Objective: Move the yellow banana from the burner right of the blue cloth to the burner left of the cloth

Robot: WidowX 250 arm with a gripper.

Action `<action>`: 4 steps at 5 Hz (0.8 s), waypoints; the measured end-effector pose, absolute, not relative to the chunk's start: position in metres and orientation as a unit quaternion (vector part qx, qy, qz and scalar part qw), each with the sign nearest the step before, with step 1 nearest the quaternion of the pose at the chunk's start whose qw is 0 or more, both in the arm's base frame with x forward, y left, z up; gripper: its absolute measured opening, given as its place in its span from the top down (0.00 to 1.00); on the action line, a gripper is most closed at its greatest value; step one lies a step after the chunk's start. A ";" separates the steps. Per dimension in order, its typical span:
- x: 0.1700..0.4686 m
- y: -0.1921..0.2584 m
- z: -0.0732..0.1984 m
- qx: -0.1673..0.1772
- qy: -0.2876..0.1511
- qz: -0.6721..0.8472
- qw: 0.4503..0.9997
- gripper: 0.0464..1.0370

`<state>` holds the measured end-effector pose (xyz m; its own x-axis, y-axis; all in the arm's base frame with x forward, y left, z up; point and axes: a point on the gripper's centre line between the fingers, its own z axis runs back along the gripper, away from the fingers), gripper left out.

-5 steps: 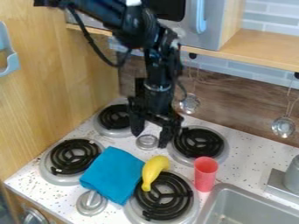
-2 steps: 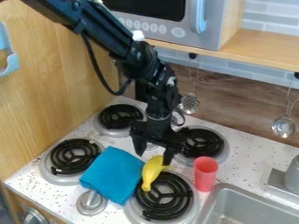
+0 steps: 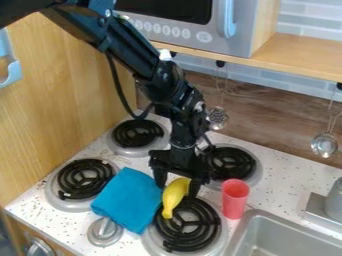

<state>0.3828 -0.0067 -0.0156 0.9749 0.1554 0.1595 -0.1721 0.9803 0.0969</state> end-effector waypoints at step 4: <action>0.385 -0.010 -0.022 0.049 -0.069 0.075 0.994 0.37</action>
